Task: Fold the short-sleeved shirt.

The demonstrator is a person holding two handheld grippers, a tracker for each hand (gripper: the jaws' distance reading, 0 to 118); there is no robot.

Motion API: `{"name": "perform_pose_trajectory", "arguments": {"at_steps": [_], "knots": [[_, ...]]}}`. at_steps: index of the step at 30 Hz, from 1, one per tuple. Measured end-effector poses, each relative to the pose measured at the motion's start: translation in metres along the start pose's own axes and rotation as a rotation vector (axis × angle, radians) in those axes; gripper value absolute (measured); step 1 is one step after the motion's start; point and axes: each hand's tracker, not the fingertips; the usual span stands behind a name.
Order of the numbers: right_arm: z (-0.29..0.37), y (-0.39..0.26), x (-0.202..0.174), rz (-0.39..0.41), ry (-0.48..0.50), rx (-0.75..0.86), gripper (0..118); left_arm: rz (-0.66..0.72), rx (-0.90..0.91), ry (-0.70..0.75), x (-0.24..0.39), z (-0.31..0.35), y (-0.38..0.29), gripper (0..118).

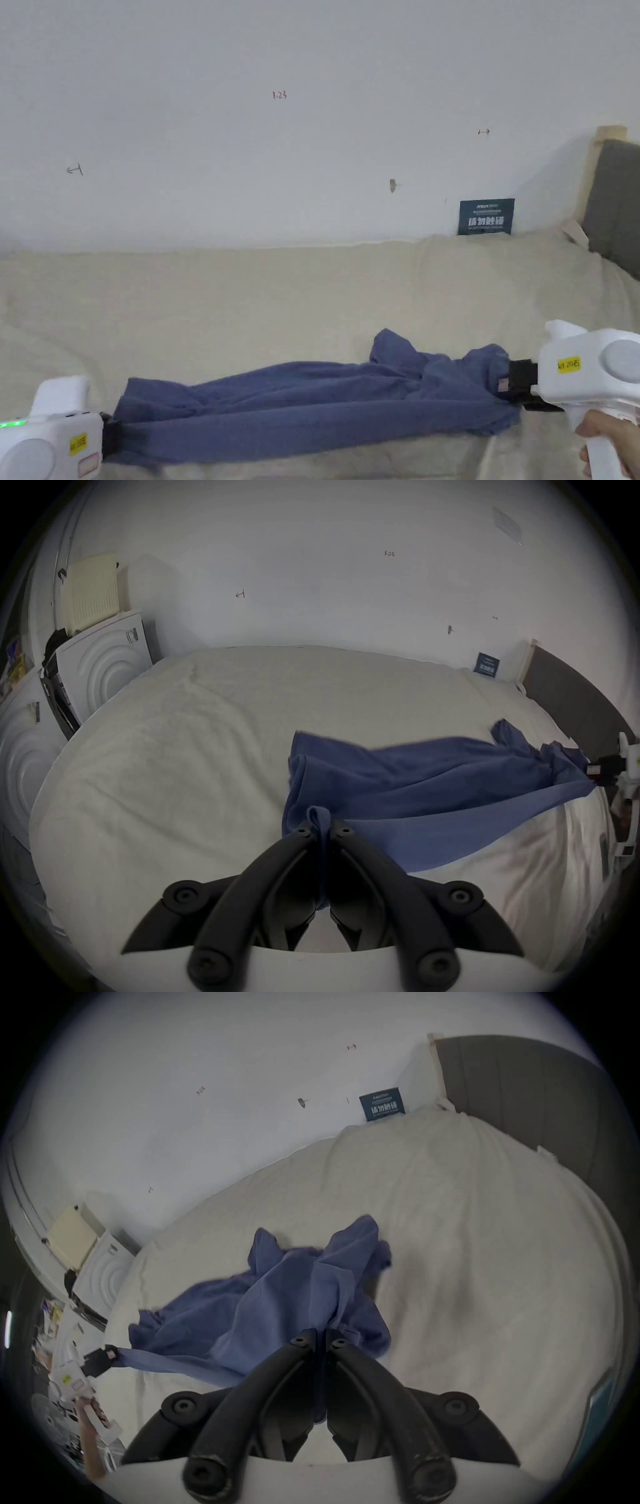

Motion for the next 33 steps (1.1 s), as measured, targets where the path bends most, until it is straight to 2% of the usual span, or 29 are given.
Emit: {"name": "perform_pose_trajectory", "arguments": {"at_steps": [2, 5, 11, 15, 19, 22, 28, 33], "knots": [[0.024, -0.024, 0.004, -0.007, 0.008, 0.001, 4, 0.011, 0.002, -0.026, 0.001, 0.029, -0.020, 5], [0.070, -0.066, 0.004, -0.058, 0.056, 0.024, 4, 0.004, 0.018, -0.060, -0.011, 0.071, -0.057, 5], [0.130, -0.150, 0.022, -0.078, 0.047, 0.053, 4, 0.024, 0.012, -0.057, -0.022, 0.139, -0.128, 5], [0.151, -0.200, 0.041, -0.166, 0.070, 0.043, 4, 0.037, -0.013, -0.045, -0.025, 0.167, -0.168, 5], [0.177, -0.242, 0.050, -0.127, 0.039, 0.056, 4, 0.030, -0.013, -0.033, -0.027, 0.195, -0.200, 5], [0.199, -0.266, 0.056, -0.130, 0.038, 0.074, 4, 0.012, -0.013, -0.026, -0.025, 0.218, -0.223, 5], [0.200, -0.284, 0.066, -0.105, 0.025, 0.038, 4, 0.066, -0.023, -0.014, -0.033, 0.216, -0.241, 5], [0.187, -0.279, 0.067, -0.053, 0.028, 0.036, 4, 0.005, -0.017, 0.022, -0.025, 0.212, -0.239, 5]]}}
